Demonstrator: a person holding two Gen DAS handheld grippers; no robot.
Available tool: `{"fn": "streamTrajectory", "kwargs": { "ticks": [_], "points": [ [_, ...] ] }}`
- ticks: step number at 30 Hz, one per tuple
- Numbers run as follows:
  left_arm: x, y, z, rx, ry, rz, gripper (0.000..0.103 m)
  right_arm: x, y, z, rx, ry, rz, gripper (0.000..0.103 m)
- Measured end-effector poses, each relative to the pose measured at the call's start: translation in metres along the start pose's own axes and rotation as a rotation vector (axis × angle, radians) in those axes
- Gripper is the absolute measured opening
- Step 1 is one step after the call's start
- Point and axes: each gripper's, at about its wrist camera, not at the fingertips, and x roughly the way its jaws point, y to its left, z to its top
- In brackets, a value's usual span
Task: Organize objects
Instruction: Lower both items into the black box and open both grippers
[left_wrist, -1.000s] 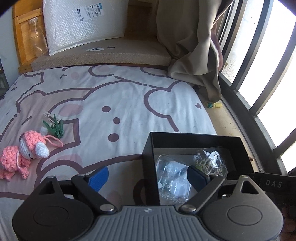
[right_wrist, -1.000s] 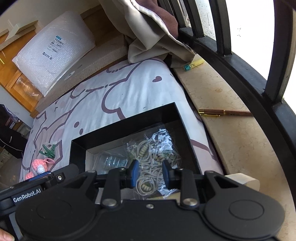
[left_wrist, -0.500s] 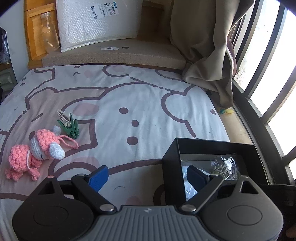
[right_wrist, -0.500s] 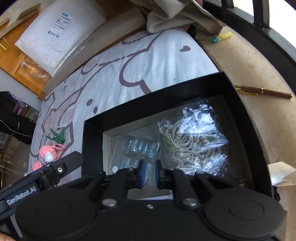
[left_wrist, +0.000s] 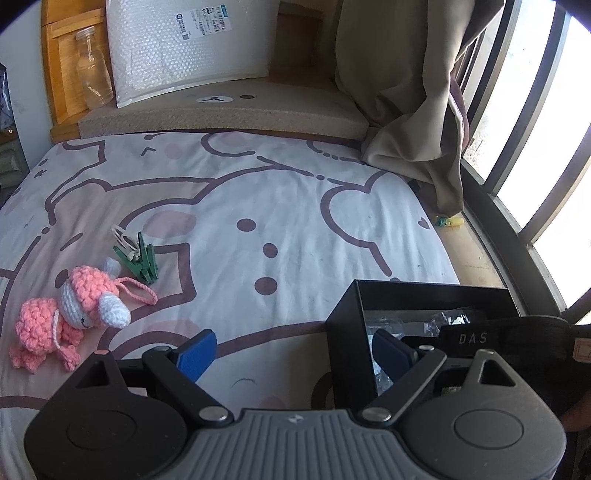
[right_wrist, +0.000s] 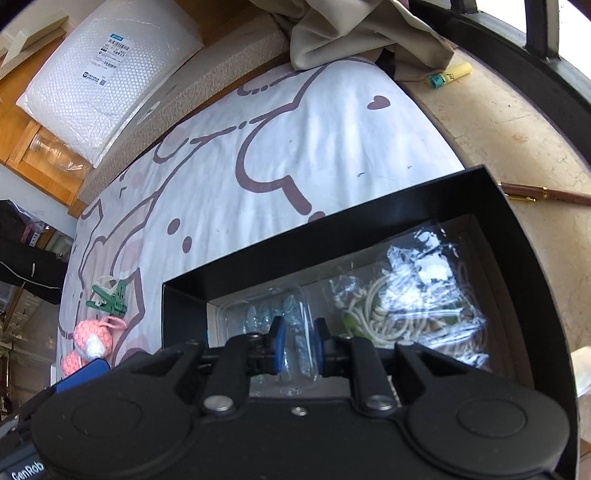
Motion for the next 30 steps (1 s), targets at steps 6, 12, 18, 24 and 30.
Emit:
{"fn": "streamTrajectory", "kwargs": {
  "ticks": [6,12,18,24,30],
  "points": [
    [-0.006,-0.004,0.000,0.030,0.006,-0.005,0.090,-0.025,-0.004,-0.006,-0.028,-0.047,-0.029,0.013],
    [-0.017,-0.007,0.001,0.057,0.003,-0.013,0.090,-0.057,-0.006,-0.013,-0.073,-0.111,-0.088,0.015],
    [-0.031,-0.007,0.001,0.078,-0.006,-0.017,0.090,-0.089,-0.008,-0.022,-0.108,-0.178,-0.124,0.017],
    [-0.053,-0.010,0.002,0.101,-0.027,-0.029,0.090,-0.119,-0.006,-0.032,-0.116,-0.229,-0.142,0.018],
    [-0.079,-0.018,0.005,0.135,-0.050,-0.045,0.092,-0.145,0.003,-0.042,-0.137,-0.267,-0.161,0.021]
  ]
}}
